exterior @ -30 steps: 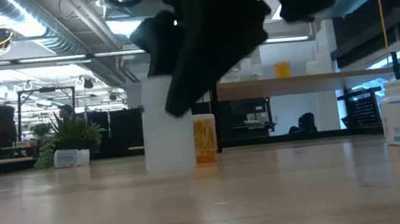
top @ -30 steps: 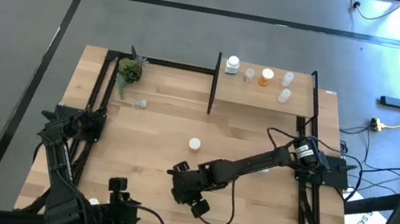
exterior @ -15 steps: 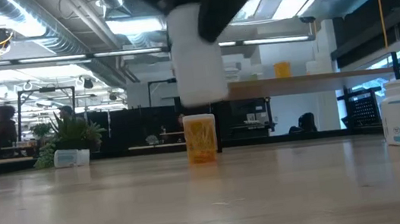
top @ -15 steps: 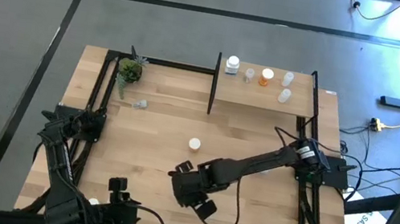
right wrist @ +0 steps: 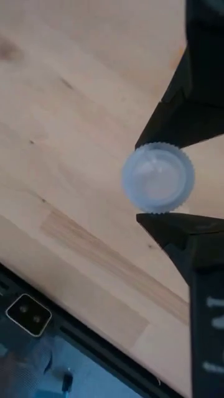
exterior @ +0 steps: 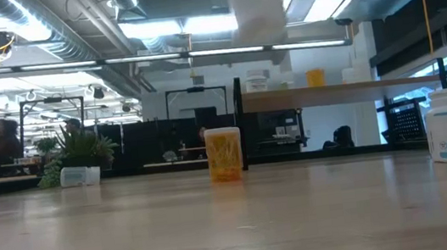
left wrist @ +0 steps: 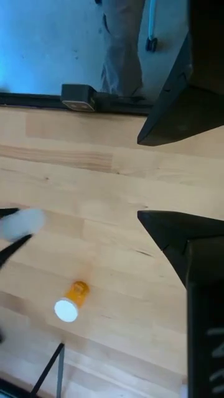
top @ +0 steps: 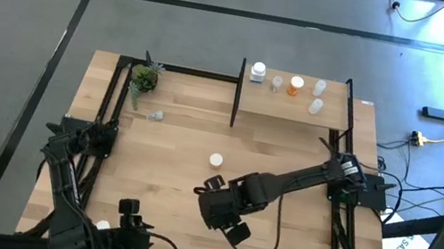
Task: Pick and place medicine bottles onto shelf by color
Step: Put the yellow transparent pill bottle on the shelf aligned with the other yellow transparent pill bottle
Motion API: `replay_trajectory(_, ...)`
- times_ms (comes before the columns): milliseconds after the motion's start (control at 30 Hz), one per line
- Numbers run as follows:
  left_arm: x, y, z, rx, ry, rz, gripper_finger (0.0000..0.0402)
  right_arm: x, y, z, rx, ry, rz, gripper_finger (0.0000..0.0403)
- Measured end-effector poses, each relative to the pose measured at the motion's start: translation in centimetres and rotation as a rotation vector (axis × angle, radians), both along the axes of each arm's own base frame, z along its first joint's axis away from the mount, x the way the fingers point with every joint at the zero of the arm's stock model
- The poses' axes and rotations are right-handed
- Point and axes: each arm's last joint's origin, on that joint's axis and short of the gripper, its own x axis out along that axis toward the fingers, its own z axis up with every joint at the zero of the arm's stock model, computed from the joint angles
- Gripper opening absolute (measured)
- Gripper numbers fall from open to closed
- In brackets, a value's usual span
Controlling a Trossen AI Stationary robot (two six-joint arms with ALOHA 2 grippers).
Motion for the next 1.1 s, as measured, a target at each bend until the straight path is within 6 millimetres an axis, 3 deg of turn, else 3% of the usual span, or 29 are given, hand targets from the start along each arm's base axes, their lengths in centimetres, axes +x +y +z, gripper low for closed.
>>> replay_trajectory(300, 0.3, 0.1, -2.2, 0.049, 0.025, 0.038, 0.0174, -3.3, -1.3, 3.7, -0.094, 0.011, -0.123, 0.015)
replay_trajectory(667, 1.8, 1.3, -1.8, 0.222, -0.151, 0.06, 0.0174, -8.4, -2.9, 8.8, -0.179, -0.047, -0.337, 0.0153)
replay_trajectory(933, 5.3, 4.6, -1.7, 0.326, -0.1, 0.094, 0.0174, -12.1, -3.8, 11.4, -0.235, -0.106, -0.516, 0.0155)
replay_trajectory(1100, 7.6, 7.7, -1.3, 0.353, -0.035, 0.125, 0.0174, -13.7, -4.6, 12.6, -0.2, -0.138, -0.609, 0.0155)
